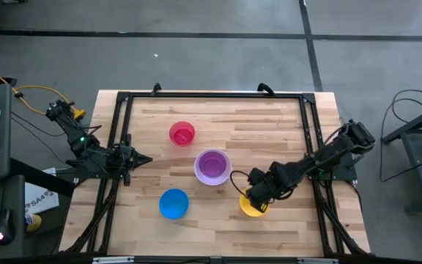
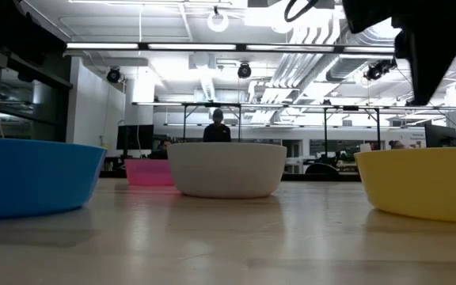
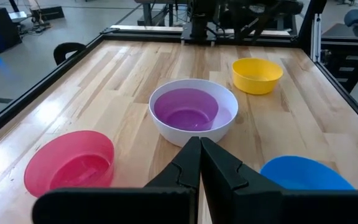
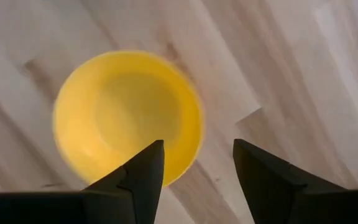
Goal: Nest bowls inside each other
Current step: Stack the yellow bowl on the violet bowl
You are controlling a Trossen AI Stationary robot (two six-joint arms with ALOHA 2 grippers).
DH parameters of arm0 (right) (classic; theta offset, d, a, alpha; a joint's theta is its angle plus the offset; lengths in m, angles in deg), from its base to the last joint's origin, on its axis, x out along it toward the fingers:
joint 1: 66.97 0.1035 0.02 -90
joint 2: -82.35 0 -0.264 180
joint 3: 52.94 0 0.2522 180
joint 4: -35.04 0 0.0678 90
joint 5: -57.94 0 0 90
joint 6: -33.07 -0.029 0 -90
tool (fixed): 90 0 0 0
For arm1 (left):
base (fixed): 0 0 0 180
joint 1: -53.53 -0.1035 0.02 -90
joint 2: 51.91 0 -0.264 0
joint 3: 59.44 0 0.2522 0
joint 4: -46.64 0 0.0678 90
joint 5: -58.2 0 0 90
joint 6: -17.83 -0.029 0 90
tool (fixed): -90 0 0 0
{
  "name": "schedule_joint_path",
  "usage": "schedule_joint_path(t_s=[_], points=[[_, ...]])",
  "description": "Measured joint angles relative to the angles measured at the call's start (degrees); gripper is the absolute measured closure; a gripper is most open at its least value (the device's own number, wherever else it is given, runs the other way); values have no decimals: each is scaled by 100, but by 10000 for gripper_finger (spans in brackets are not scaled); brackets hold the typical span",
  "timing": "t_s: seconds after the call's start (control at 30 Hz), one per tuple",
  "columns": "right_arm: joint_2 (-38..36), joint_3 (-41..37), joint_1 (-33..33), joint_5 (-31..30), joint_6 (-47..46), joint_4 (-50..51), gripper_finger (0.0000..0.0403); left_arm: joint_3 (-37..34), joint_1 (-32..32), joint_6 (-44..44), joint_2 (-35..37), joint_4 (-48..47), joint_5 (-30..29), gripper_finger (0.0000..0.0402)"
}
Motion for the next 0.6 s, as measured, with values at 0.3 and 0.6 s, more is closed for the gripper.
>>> schedule_joint_path(t_s=[0.3, 0.6], points=[[253, -2, 78, 0, -3, 12, 217, 0, 0, 0, 0, 121, 147, 390], [481, -4, 78, -9, 20, -120, 217, 0, 0, 2, 0, 127, 234, 390]])
